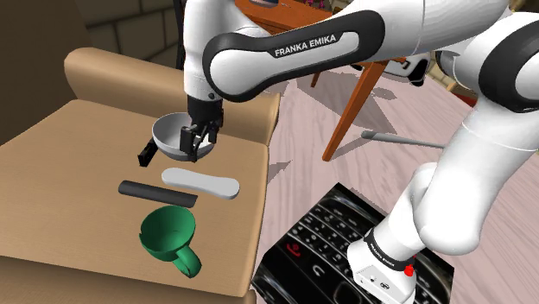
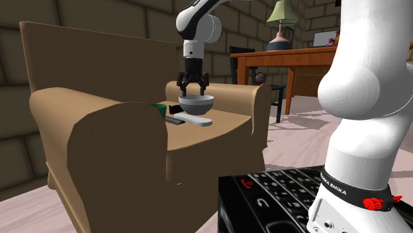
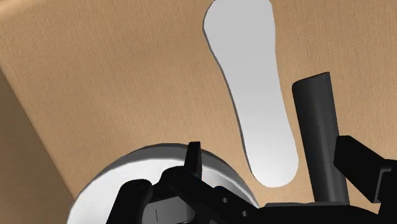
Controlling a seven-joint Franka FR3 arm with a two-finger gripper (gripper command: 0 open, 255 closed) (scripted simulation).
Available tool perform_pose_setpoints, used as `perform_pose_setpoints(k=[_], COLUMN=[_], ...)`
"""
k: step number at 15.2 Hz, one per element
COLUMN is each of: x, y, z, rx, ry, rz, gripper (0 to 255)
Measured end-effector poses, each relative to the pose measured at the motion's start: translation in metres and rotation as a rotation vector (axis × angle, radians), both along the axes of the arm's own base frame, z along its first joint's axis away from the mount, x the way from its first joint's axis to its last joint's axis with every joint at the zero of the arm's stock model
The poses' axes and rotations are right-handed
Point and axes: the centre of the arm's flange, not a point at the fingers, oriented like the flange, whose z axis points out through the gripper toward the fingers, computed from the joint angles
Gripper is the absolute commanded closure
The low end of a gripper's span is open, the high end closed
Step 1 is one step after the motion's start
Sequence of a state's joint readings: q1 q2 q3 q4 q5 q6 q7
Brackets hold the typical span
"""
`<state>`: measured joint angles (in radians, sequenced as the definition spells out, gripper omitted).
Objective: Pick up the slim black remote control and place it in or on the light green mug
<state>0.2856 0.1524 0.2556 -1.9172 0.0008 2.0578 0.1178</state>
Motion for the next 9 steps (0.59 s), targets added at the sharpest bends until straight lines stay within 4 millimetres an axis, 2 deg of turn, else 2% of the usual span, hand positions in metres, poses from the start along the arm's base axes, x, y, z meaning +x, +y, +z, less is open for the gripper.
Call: perform_pose_setpoints(k=[5, 7, 9], x=[0.020, 0.023, 0.031], y=[0.058, 0.088, 0.109], z=[-0.025, -0.029, -0.043], rx=[0.002, 0.013, 0.009], ry=[-0.006, -0.016, -0.014], rz=[0.074, 0.113, 0.139], gripper=[0, 0, 0])
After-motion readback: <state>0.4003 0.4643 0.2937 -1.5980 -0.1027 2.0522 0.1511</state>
